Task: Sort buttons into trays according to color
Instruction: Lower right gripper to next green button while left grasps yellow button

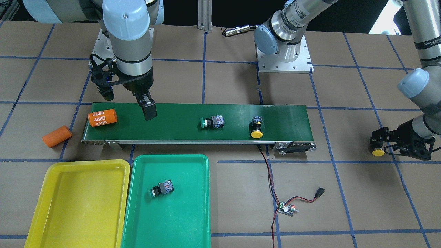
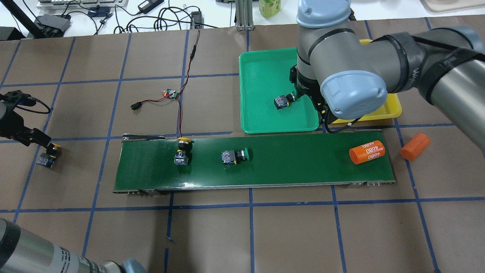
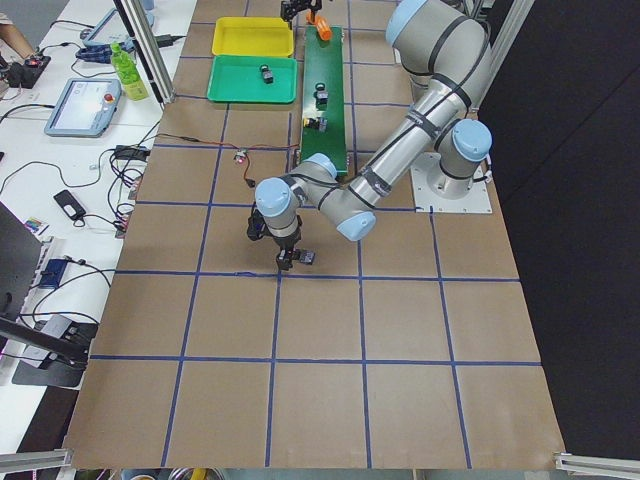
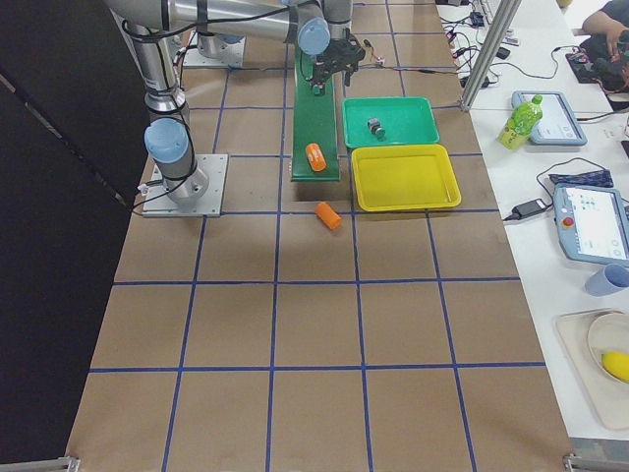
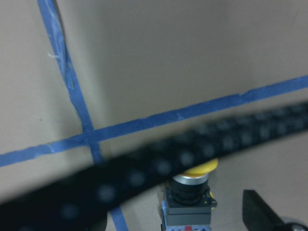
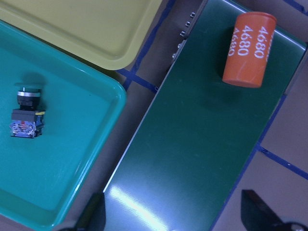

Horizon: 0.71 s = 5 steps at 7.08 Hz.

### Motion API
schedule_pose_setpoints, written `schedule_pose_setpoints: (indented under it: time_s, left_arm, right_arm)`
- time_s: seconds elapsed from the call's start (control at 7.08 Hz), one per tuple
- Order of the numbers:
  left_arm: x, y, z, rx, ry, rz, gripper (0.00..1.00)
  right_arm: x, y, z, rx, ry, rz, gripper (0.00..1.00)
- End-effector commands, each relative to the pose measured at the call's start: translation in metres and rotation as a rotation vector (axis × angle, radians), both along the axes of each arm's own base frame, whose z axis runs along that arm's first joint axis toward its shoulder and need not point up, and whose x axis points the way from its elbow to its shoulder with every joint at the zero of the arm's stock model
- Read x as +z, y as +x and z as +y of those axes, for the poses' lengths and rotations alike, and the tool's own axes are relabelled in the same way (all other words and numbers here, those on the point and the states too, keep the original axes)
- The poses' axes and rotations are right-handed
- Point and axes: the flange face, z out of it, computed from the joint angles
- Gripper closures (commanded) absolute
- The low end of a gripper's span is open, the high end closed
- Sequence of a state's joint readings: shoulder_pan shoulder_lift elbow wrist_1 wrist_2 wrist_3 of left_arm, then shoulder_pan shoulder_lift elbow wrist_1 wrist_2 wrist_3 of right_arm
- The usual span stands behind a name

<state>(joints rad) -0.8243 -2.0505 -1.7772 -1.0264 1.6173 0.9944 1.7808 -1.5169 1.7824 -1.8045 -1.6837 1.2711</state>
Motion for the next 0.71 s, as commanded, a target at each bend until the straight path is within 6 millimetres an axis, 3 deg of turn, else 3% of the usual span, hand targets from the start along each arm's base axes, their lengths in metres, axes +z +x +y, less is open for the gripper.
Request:
schedule_pose_setpoints:
  time_s: [0.0,0.14,0.42,0.56]
  left_arm:
    - [-0.012,-0.005,0.007,-0.020,-0.010,-0.006,0.25]
    - [-0.006,-0.007,0.011,-0.064,-0.008,0.002,0.99]
    - [0.005,-0.011,0.012,-0.073,-0.022,-0.017,1.00]
    - [0.024,-0.029,0.013,-0.062,-0.014,-0.020,1.00]
  right_arm:
    - [-0.013,-0.001,0.021,-0.004,0.032,-0.012,0.00]
    - [-0.016,-0.001,0.021,-0.004,0.039,-0.013,0.00]
    - [-0.028,0.004,0.012,-0.006,0.044,-0.046,0.00]
    - [-0.027,0.003,0.010,-0.010,0.035,-0.048,0.00]
